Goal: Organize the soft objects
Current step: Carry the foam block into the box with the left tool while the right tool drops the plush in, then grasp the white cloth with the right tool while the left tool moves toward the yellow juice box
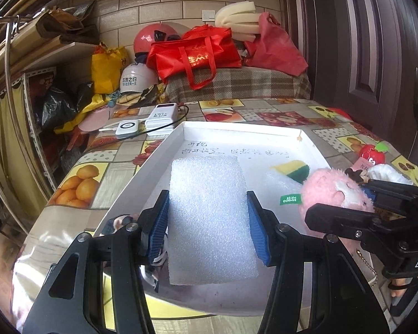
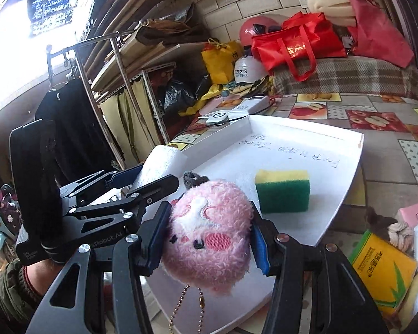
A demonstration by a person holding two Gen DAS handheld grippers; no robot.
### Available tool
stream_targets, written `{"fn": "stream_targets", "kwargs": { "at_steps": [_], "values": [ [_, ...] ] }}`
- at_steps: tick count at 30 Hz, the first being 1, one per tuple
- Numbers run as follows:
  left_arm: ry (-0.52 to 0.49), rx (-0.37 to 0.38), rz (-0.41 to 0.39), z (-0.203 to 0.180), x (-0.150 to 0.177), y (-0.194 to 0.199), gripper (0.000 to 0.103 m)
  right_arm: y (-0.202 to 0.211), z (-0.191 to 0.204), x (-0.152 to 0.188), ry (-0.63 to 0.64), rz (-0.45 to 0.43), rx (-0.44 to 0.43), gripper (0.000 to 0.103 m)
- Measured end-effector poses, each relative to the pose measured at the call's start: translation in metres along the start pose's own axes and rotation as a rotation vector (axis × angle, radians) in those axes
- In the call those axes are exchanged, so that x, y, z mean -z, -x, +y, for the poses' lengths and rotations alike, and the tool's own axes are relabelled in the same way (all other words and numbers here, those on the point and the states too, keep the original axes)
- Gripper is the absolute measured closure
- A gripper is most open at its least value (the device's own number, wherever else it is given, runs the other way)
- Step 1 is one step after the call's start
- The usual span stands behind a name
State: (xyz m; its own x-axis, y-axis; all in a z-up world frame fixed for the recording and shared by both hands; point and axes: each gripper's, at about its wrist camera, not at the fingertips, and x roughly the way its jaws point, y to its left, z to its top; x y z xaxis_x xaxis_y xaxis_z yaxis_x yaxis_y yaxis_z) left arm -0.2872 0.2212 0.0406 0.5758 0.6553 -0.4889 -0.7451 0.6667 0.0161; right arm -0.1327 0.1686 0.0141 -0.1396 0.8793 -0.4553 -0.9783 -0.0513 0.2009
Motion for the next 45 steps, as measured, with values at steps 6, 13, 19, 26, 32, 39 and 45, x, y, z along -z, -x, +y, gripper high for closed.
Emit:
{"fn": "stream_targets", "kwargs": {
  "at_steps": [6,13,19,26,32,39,45],
  "values": [
    [0.055,0.042,0.058,0.004,-0.01,-0.027,0.05,-0.008,-0.013,-0.011,-0.015,-0.02,0.103,0.051],
    [0.149,0.057,0.09,0.007,-0.02,-0.051,0.05,-0.012,-0.02,-0.022,-0.007,-0.073,0.192,0.051],
    [0.133,0.012,0.038,0.003,-0.02,-0.04,0.05,-0.003,0.0,-0.019,0.084,-0.128,0.152,0.048],
    [0.266,-0.057,-0.056,0.029,-0.014,-0.021,0.005,0.0,0.002,-0.019,0.086,-0.154,0.169,0.02],
    [0.249,-0.064,-0.121,0.025,-0.014,-0.009,0.005,0.009,0.005,-0.014,0.092,-0.173,0.167,0.02],
    [0.182,-0.055,-0.186,0.012,-0.015,0.003,0.005,0.022,0.008,-0.006,0.094,-0.168,0.189,0.02],
    [0.161,0.033,-0.2,-0.004,-0.01,0.014,0.005,0.045,0.002,0.003,0.077,-0.193,0.206,0.019]
  ]
}}
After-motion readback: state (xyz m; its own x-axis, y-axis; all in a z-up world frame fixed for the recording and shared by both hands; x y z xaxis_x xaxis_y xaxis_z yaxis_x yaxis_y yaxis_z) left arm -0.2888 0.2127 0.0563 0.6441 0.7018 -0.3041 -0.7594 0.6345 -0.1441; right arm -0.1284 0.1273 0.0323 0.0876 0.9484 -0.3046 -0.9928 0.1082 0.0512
